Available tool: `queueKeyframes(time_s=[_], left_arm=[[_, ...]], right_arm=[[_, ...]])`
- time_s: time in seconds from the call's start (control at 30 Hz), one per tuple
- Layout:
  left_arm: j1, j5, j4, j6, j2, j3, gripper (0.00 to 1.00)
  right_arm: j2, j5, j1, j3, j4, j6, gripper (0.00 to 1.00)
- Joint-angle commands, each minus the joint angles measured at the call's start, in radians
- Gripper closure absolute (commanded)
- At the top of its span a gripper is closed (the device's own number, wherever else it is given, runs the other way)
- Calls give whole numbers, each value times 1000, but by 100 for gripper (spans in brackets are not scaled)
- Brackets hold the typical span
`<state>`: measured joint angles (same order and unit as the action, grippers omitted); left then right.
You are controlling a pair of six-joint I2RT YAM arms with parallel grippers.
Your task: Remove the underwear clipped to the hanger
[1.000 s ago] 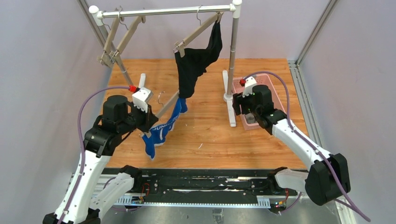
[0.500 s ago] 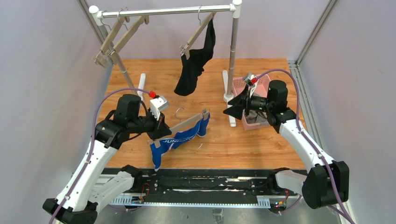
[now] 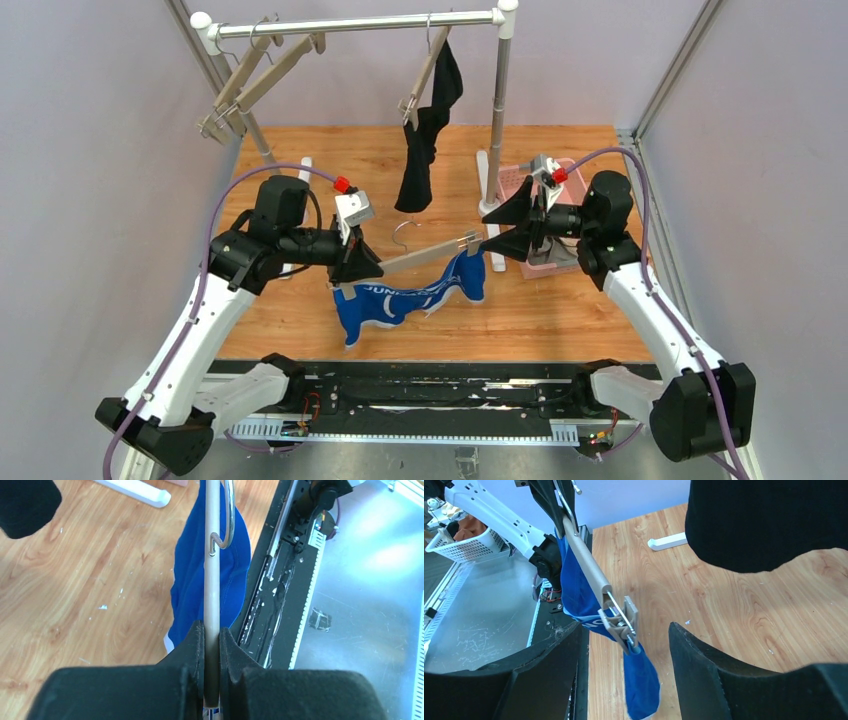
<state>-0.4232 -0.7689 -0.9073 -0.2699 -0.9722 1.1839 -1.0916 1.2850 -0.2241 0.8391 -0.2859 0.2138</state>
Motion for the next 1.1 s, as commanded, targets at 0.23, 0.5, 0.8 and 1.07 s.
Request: queueKeyframes(time_s=[0.23,0.5,0.8,1.07], left_arm=[[-17,-86,74,-13,-21,56,100],[-20,-62,120,14,-45,44,100],[-24,-44,126,19,-48,39,100],[-24,-39,185,60,-38,39,100]], right_arm=[[-50,33,-44,38,-180,104,35],[-88,12,-104,52,-180,107,39],[-89,-9,-112,48,-173,97,99],[-43,-105,-112,71,-63,59,56]])
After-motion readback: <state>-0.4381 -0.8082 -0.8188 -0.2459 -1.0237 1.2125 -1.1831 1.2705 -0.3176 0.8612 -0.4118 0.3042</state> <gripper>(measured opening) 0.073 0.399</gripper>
